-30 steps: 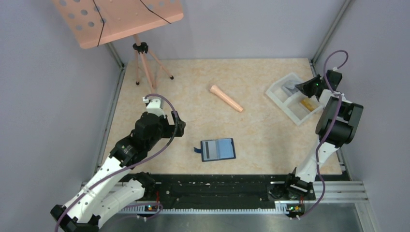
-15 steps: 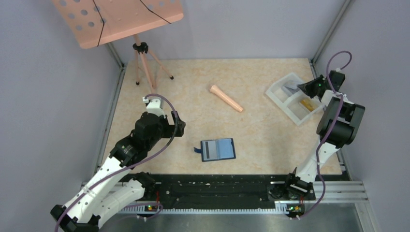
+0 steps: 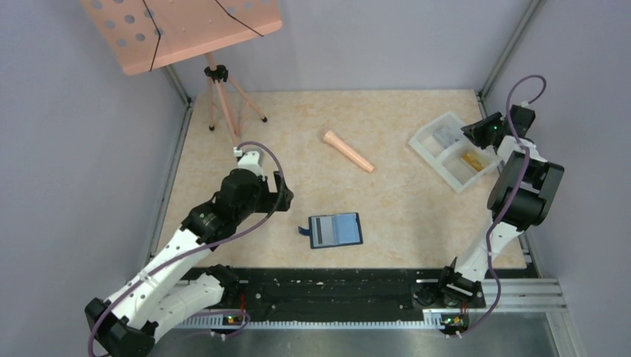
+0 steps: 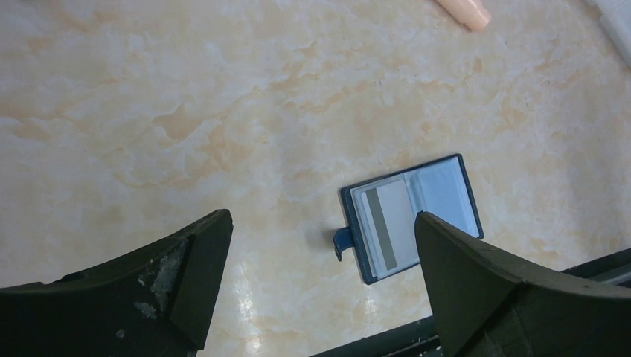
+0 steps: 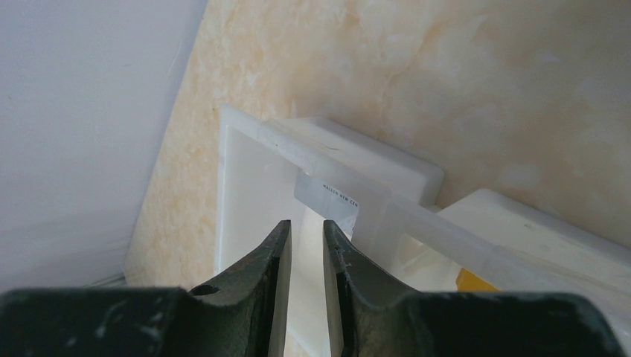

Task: Take the credit cards out of the card holder
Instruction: Place the credit card in the storage box, then remove the credit card from the card holder.

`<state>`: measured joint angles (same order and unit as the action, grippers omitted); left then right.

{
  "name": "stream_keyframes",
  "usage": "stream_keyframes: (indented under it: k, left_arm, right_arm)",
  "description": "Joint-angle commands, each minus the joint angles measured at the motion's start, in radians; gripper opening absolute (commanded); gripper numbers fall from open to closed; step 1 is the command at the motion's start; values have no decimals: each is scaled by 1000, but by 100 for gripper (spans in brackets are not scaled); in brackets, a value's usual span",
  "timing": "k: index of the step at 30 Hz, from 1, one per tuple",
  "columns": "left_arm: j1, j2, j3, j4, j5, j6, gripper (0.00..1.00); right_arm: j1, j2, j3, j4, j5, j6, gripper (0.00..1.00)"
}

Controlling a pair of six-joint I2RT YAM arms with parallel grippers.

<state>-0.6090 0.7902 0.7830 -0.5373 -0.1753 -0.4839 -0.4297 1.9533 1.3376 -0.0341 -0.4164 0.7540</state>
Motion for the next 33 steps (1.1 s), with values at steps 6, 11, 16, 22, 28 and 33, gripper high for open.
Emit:
stream_keyframes:
  k: [6,11,16,22,28,33]
  left_arm:
    - [5,147,-73,104,124,-131,96]
    - [4,217,-144,231,237,-182,92]
    - [4,296,-176,278,311,-207,88]
    - [5,351,-277,393,333,-239,83]
    - [4,413,-332,503,410,-268,73]
    - [5,461,-362,597,460,-295,48]
  right_arm:
    - [-7,-241,-26,-41,-19,-57,26]
    - [13,-333,-126,-34,-153,-73,29]
    - [114,-480,-245,-66,-149,-141,32]
    - [308,-654,-412,-98,-90,-181,37]
    - [521,-818,-555,-100,1,-167,45]
    - [680,-906,-633,-129,95,-156,49]
